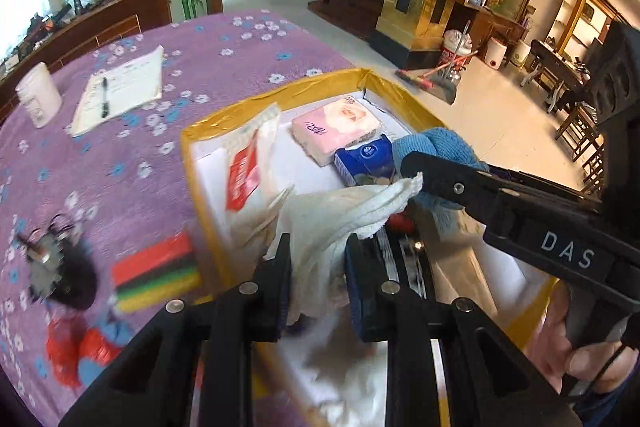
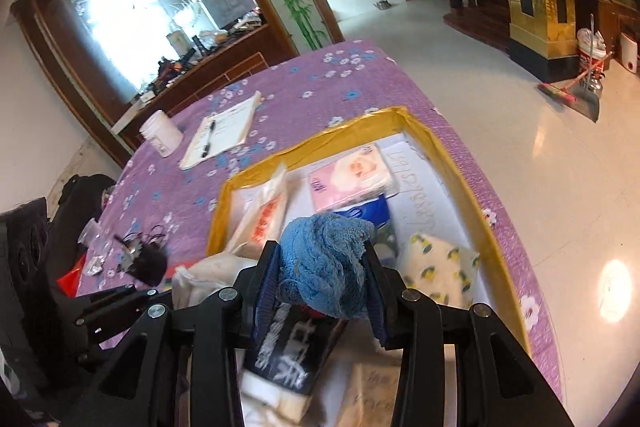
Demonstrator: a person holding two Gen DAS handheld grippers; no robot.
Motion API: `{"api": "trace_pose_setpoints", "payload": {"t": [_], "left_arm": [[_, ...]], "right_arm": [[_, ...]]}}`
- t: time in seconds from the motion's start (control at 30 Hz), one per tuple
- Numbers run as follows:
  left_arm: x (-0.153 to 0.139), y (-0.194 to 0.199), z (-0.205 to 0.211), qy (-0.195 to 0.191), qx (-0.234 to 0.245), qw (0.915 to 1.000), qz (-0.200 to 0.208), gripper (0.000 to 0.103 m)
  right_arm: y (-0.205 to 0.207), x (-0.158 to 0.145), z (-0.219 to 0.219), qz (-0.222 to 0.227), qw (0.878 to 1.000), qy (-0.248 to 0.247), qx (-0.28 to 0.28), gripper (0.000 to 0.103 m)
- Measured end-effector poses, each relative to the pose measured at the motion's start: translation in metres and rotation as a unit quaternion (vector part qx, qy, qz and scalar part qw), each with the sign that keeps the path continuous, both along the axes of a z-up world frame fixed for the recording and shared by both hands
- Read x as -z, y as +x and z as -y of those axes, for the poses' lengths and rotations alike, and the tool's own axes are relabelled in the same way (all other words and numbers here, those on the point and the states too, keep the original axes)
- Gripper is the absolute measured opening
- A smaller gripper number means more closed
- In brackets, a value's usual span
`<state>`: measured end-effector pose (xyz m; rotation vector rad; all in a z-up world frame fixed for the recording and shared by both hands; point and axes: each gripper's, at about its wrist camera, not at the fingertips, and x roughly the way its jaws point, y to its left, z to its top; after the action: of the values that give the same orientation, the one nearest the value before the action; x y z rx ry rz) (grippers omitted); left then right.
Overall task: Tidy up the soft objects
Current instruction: 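Carry the white sock and blue towel over the tray with both grippers, then open both grippers to drop the sock and towel into the tray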
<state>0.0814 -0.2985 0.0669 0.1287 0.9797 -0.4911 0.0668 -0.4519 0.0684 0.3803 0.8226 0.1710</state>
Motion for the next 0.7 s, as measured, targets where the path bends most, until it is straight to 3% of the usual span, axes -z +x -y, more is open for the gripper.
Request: {"api": "trace_pose_setpoints", "payload": {"t": [0.5, 0.57, 0.63, 0.7], "left_arm": [[0.012, 0.036, 0.036, -0.001, 0.007, 1.0, 0.001, 0.024], [0.012, 0.036, 0.037, -0.01, 0.008, 0.9999, 0.001, 0.031], [0.011, 0.034, 0.037, -0.02, 0.012, 0.9997, -0.001, 0.041], [0.009, 0.029, 0.037, -0.023, 0.016, 0.9996, 0.003, 0.048]], "right_arm": [[0.061, 0.022, 0.017, -0.03, 0.999, -0.003, 0.018, 0.046], [0.062, 0.021, 0.018, -0.028, 0.999, -0.002, 0.023, 0.052], [0.059, 0.02, 0.023, -0.026, 0.999, 0.004, 0.027, 0.064], [0.054, 0.018, 0.027, -0.019, 0.999, 0.012, 0.031, 0.065]]}}
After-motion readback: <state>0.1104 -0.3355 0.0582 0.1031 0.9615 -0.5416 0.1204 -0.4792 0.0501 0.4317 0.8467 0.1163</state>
